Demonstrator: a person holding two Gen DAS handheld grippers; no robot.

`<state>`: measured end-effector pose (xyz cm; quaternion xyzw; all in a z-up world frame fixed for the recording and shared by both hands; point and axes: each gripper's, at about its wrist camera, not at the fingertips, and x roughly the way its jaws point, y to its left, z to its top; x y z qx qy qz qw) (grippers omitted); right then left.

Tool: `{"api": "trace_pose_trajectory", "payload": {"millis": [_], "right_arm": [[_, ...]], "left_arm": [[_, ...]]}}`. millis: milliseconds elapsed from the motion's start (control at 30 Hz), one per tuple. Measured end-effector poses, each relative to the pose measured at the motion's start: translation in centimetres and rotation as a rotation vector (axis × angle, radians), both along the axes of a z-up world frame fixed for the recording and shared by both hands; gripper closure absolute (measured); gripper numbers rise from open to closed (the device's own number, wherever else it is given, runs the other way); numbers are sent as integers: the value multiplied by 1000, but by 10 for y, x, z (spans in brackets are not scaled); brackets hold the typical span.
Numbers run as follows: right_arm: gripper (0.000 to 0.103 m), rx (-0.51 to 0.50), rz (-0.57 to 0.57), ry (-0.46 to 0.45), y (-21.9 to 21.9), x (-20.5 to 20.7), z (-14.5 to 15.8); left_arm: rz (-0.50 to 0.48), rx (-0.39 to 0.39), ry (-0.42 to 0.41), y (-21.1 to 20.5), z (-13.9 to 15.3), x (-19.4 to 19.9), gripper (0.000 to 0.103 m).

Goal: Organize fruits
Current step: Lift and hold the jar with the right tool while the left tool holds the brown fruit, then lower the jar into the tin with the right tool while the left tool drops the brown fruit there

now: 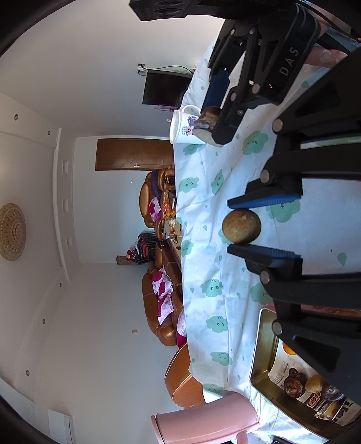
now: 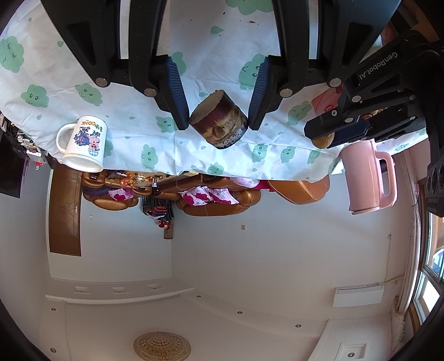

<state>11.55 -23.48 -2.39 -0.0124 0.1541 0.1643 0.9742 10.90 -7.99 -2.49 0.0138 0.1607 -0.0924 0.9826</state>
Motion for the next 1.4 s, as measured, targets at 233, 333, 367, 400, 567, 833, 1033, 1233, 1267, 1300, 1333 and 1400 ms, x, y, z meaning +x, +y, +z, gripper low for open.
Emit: {"api": "trace_pose_trajectory", "payload": {"millis": [233,333,367,400,567,833,1033,1233,1267,1300,1333,1400], "right_arm": [[57,-35,7,3,14,-7,-1],[57,-40,16,14,21,-7,-1],[57,-38,19,20,23,-7,-1],[57,-35,22,25,25,-7,-1],[57,-30,57,52,44,-4,-3],[57,-24,133,52,79,-2,9],[57,-19,189,49,104,-2,18],[57,-31,234,50,128,2,24],[57,-32,241,53,132,3,24],[57,-33,248,57,136,5,24],[57,-33,253,60,139,6,24],[57,-34,266,68,147,9,23]], "left_arm": [[-14,-14,13,9,-2,-5,76],[-12,-22,20,15,-2,-8,76],[-11,-25,23,17,-2,-9,76],[-7,-26,26,20,-2,-10,76],[-1,-42,34,37,-1,-19,76],[37,-48,24,67,10,-37,76],[82,-46,41,90,11,-40,76],[152,-75,78,130,13,-32,76],[164,-78,84,138,13,-31,76],[175,-85,92,145,12,-29,76],[186,-96,100,153,12,-28,76],[217,-99,111,165,10,-28,76]]}}
